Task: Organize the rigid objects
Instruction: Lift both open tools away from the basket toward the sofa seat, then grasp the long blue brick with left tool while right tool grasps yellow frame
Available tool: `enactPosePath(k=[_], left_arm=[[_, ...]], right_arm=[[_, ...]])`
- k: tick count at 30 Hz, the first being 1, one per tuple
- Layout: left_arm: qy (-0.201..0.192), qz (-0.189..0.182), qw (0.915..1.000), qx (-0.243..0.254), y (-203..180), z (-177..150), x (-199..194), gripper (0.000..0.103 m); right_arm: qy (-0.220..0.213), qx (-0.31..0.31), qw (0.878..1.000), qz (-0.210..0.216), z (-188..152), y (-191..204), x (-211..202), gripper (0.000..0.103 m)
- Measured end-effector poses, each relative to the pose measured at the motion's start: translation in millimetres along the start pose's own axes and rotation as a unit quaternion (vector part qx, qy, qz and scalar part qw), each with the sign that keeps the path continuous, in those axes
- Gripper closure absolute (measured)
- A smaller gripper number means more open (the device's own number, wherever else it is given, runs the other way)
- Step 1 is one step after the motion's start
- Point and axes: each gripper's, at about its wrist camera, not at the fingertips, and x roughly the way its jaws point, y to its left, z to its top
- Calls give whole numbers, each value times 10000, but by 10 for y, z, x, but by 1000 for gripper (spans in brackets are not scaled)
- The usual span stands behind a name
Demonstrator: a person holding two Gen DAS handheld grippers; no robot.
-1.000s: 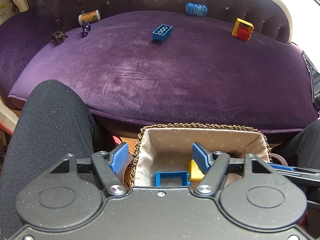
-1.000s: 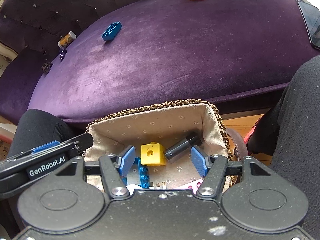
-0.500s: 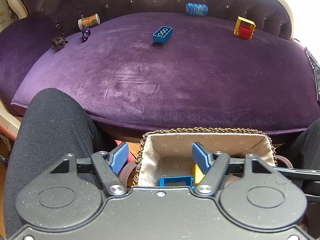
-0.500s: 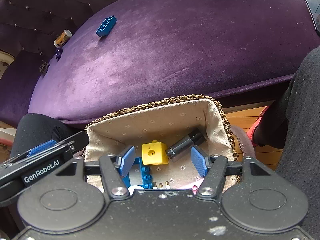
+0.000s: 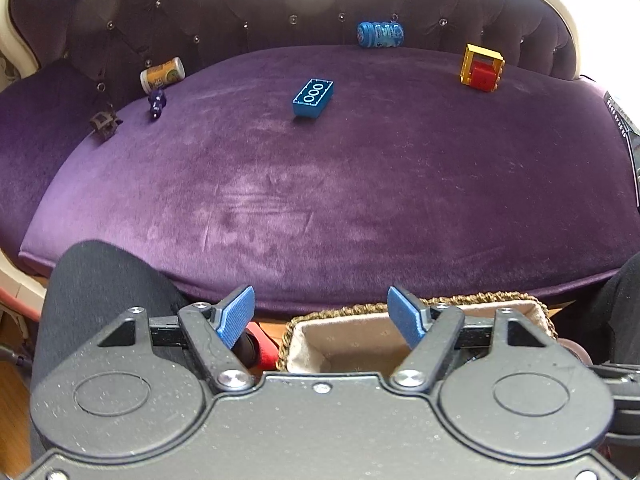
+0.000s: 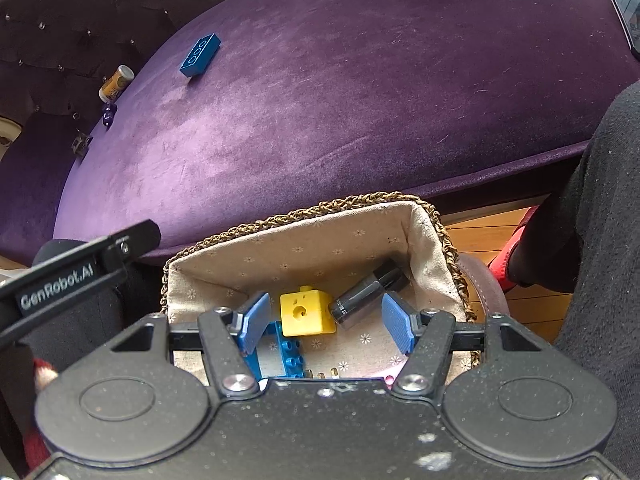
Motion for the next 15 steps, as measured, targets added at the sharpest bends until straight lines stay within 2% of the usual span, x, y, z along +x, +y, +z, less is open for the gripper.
enactPosePath(k=[5, 7, 10, 15], left_arm=[[-135, 118, 9997, 145, 30, 156, 76, 33], [-197, 153, 9995, 205, 42, 220, 108, 29], [-300, 221, 9987, 333, 45, 322, 168, 28], [-378, 191, 9978, 507, 44, 536, 311, 28]], right_arm=[[20, -36, 10000, 12, -1, 21, 0, 41], [18, -61, 10000, 2, -1, 27, 3, 41], [35, -69, 10000, -5, 10, 27, 15, 41], [98, -81, 9999, -9, 27, 42, 51, 41]])
